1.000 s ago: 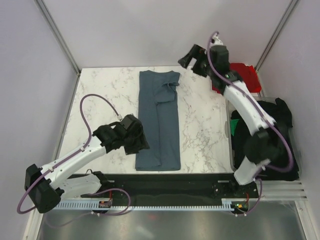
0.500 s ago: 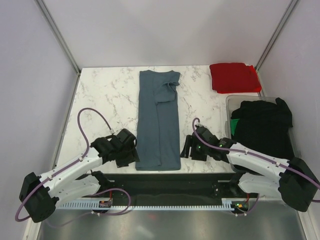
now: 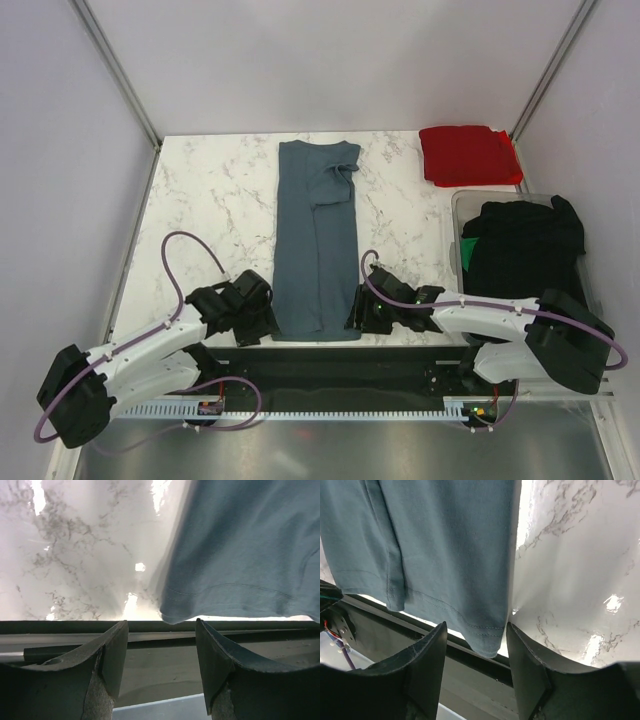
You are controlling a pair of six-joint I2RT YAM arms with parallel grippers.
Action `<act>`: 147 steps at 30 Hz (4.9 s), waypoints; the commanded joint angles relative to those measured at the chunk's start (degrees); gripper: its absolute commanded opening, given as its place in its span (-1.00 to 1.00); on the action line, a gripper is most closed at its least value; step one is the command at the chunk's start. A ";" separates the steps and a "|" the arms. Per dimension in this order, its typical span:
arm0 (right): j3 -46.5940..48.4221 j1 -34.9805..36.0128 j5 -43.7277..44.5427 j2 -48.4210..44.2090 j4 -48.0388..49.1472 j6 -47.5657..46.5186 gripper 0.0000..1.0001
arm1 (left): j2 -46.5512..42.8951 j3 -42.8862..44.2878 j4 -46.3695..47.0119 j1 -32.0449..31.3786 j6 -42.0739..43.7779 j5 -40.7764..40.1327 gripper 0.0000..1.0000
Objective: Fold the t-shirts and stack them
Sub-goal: Fold the tshirt
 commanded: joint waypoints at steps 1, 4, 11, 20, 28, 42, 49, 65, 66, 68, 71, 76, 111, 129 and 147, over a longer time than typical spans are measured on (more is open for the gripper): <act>-0.82 0.57 1.76 -0.67 1.25 1.79 0.15 | -1.51 0.28 3.58 0.15 -1.74 0.60 0.26; -1.34 0.92 1.76 -0.59 1.25 1.88 0.05 | -1.95 0.63 4.01 0.15 -1.74 0.07 0.25; -1.52 1.01 1.76 1.08 2.21 0.91 -0.25 | 2.25 -0.24 7.35 0.24 -1.22 -0.63 0.24; -1.43 1.01 1.41 1.52 2.83 -0.14 -0.55 | 6.66 -1.12 10.43 0.15 -1.66 -0.54 -0.18; -2.05 1.01 -0.87 0.47 2.74 -1.81 -1.00 | 6.31 -0.42 11.75 0.15 -0.78 0.24 -0.96; 8.66 4.88 6.67 -9.37 -17.11 -0.67 -1.00 | -5.21 11.16 -2.91 0.15 2.12 4.21 -0.96; 22.81 -0.91 11.25 -4.38 -25.73 -9.97 -1.00 | 2.60 25.32 -8.46 1.03 8.09 -3.00 -0.96; 47.60 -17.88 9.94 16.28 -25.65 -28.70 -1.00 | 25.46 43.52 -1.96 17.29 21.81 2.62 -0.96; 48.39 -18.41 9.76 17.85 -25.56 -28.97 -1.00 | 27.65 44.14 -1.53 18.34 22.07 2.88 -0.96; 50.59 -19.29 9.14 19.53 -25.56 -29.85 -1.00 | 29.85 45.98 -0.65 19.31 22.95 4.02 -0.96; 52.79 -20.34 8.88 22.43 -25.65 -31.17 -1.00 | 34.07 49.06 -0.03 20.54 24.53 4.11 -0.96; 54.81 -22.10 6.69 26.74 -24.68 -32.48 -1.00 | 40.66 53.89 0.15 22.91 26.11 4.90 -0.96; 75.24 -25.10 -3.95 36.16 -29.54 -31.61 0.40 | 58.38 82.96 -15.15 31.00 35.88 11.40 0.07; 30.65 -24.13 -13.54 20.77 -10.18 -28.27 0.36 | 36.11 31.58 13.06 30.65 31.39 22.92 0.06; 26.60 -24.22 -12.74 26.75 -5.43 -28.97 0.23 | 42.69 25.77 19.93 30.30 30.16 22.84 0.03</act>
